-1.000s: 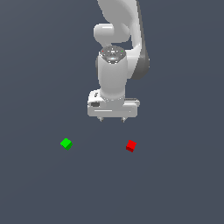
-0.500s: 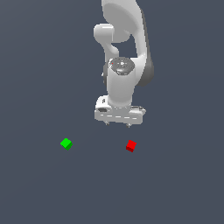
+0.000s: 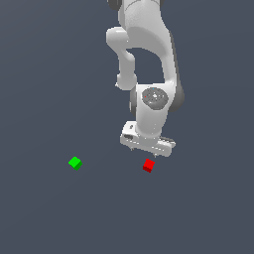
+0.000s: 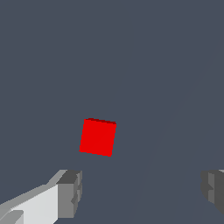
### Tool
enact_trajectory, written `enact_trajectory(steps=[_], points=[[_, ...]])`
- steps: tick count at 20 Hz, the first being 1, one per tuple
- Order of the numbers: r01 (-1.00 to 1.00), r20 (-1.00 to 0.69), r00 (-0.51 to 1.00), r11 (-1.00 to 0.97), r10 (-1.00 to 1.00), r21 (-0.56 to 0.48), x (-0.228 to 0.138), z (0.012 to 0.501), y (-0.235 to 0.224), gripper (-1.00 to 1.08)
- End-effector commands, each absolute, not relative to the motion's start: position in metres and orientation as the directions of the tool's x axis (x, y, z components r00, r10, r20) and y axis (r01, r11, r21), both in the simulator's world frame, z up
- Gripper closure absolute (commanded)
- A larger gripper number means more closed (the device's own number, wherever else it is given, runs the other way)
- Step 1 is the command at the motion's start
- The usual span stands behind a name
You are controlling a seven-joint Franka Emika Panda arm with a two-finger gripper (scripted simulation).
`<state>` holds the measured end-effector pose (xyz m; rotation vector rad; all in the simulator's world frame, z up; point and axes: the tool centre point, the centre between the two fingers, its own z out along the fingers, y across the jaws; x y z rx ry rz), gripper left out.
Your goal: Stack the red cube on top of the green cube.
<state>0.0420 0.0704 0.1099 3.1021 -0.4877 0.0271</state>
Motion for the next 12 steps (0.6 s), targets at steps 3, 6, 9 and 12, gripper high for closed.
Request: enact_trajectory(steps=[3,6,9,12], points=[[-0.377,0.010,0.926,-0.926,-0.377,0.000,0.053,0.091,0.086,-0.92],[-0.411,0.006,0.911,-0.911,-0.411,0.000,0.059,0.082,0.093,-0.92],[-0.436,0.002,0.900,-0.900,-0.436,0.000,0.064,0.075,0.098,-0.92],[-0.450,0.001,0.893,-0.893,-0.450,0.000,0.067,0.071,0.101,-0.92]])
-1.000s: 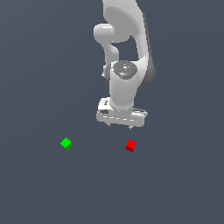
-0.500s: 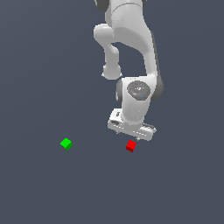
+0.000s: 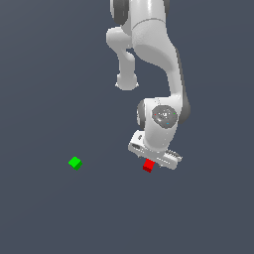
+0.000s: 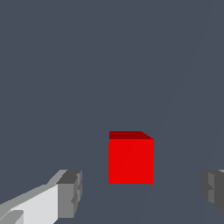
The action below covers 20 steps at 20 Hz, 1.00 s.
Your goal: Stack the red cube on top of the green cube.
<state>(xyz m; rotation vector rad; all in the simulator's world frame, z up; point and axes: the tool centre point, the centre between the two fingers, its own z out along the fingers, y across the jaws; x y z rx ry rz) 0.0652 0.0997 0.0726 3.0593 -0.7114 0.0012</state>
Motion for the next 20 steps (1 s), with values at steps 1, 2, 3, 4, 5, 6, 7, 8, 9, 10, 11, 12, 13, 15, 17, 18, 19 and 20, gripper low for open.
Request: enact_trajectory(steps=[1,2,3,4,5,6,7,8,9,10,11,12,13,15,17,18,19,20], points=[[-0.453,0.000,0.891,-0.891,-0.453,0.000,0.068,0.070,0.102,-0.92],[-0.455,0.000,0.891,-0.891,-0.455,0.000,0.068,0.070,0.102,-0.92],[-0.456,0.000,0.890,-0.890,-0.456,0.000,0.069,0.069,0.102,-0.92],[-0.456,0.000,0.890,-0.890,-0.456,0.000,0.069,0.069,0.102,-0.92],[-0.454,0.000,0.891,-0.891,-0.454,0.000,0.069,0.070,0.101,-0.92],[-0.454,0.000,0.891,-0.891,-0.454,0.000,0.069,0.070,0.101,-0.92],[-0.453,0.000,0.891,-0.891,-0.453,0.000,0.068,0.070,0.102,-0.92],[-0.453,0.000,0.891,-0.891,-0.453,0.000,0.068,0.069,0.102,-0.92],[-0.453,0.000,0.891,-0.891,-0.453,0.000,0.068,0.068,0.102,-0.92],[-0.453,0.000,0.891,-0.891,-0.453,0.000,0.068,0.066,0.102,-0.92],[-0.453,0.000,0.891,-0.891,-0.453,0.000,0.068,0.063,0.102,-0.92],[-0.453,0.000,0.891,-0.891,-0.453,0.000,0.068,0.060,0.102,-0.92],[-0.453,0.000,0.891,-0.891,-0.453,0.000,0.068,0.055,0.102,-0.92],[-0.453,0.000,0.891,-0.891,-0.453,0.000,0.068,0.044,0.102,-0.92],[-0.454,0.000,0.891,-0.891,-0.454,0.000,0.067,0.033,0.101,-0.92],[-0.454,0.000,0.891,-0.891,-0.454,0.000,0.067,0.029,0.101,-0.92],[-0.454,0.000,0.891,-0.891,-0.454,0.000,0.067,0.025,0.101,-0.92],[-0.454,0.000,0.891,-0.891,-0.454,0.000,0.067,0.022,0.101,-0.92]])
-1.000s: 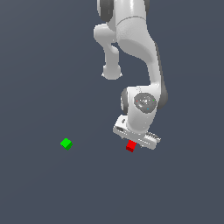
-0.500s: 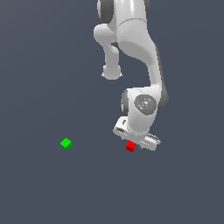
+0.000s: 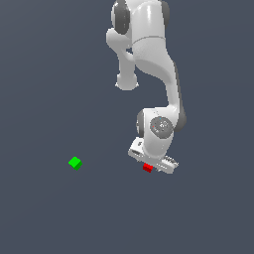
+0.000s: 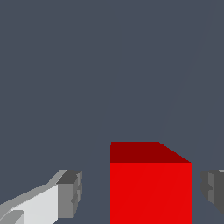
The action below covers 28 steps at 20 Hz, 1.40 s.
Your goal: Stack the red cube on top of the green cube.
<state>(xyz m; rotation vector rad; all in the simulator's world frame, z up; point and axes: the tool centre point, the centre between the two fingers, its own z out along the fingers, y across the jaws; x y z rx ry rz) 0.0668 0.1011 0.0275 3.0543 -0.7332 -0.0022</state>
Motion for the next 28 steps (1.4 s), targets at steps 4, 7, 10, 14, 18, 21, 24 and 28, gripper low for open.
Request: enact_trajectory(steps=[4,7,10,14,18,21,24,28], points=[[-0.454,0.000,0.891,-0.891,-0.454,0.000,0.068,0.020,0.101,-0.92],[-0.454,0.000,0.891,-0.891,-0.454,0.000,0.069,0.020,0.101,1.08],[-0.454,0.000,0.891,-0.891,-0.454,0.000,0.069,0.020,0.101,1.08],[-0.454,0.000,0.891,-0.891,-0.454,0.000,0.069,0.020,0.101,1.08],[-0.454,0.000,0.891,-0.891,-0.454,0.000,0.068,0.021,0.101,1.08],[-0.454,0.000,0.891,-0.891,-0.454,0.000,0.068,0.027,0.101,1.08],[-0.454,0.000,0.891,-0.891,-0.454,0.000,0.067,0.040,0.101,1.08],[-0.454,0.000,0.891,-0.891,-0.454,0.000,0.067,0.067,0.101,1.08]])
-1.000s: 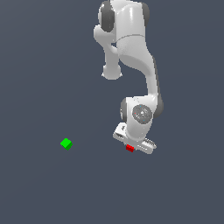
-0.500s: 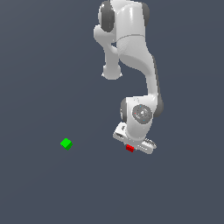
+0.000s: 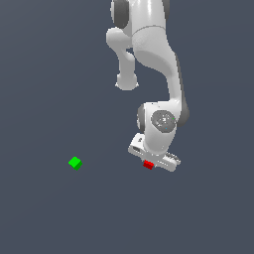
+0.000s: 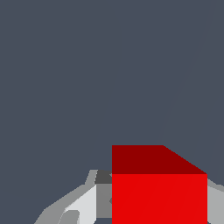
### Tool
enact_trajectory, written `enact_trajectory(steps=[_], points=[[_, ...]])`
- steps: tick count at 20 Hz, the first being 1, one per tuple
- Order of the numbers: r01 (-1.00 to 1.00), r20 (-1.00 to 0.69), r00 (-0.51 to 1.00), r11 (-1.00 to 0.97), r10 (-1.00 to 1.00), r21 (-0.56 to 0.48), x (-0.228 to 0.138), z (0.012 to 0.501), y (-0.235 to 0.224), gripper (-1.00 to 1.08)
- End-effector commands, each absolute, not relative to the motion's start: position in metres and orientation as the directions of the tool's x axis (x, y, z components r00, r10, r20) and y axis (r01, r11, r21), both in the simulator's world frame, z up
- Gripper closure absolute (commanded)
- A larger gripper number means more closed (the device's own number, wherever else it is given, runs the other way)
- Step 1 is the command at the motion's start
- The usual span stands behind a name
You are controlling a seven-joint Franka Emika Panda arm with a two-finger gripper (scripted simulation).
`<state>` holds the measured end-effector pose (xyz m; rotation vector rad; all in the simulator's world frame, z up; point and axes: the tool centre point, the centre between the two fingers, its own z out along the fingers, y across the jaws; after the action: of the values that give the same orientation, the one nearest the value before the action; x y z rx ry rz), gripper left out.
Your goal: Stack the red cube on top of the green cube.
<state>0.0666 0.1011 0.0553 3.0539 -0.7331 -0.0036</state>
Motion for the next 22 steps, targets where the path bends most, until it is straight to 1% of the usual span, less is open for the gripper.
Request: enact_trajectory(steps=[1,6,10,17,22], points=[[-0.454,0.000,0.891,-0.891,-0.454,0.000,0.067,0.075,0.101,1.08],[-0.454,0.000,0.891,-0.891,-0.454,0.000,0.067,0.105,0.101,1.08],[-0.454,0.000,0.891,-0.891,-0.454,0.000,0.067,0.118,0.101,1.08],[-0.454,0.001,0.891,-0.891,-0.454,-0.001,0.068,0.118,0.097,1.08],[-0.454,0.001,0.891,-0.891,-0.454,-0.001,0.066,0.114,0.074,1.08]])
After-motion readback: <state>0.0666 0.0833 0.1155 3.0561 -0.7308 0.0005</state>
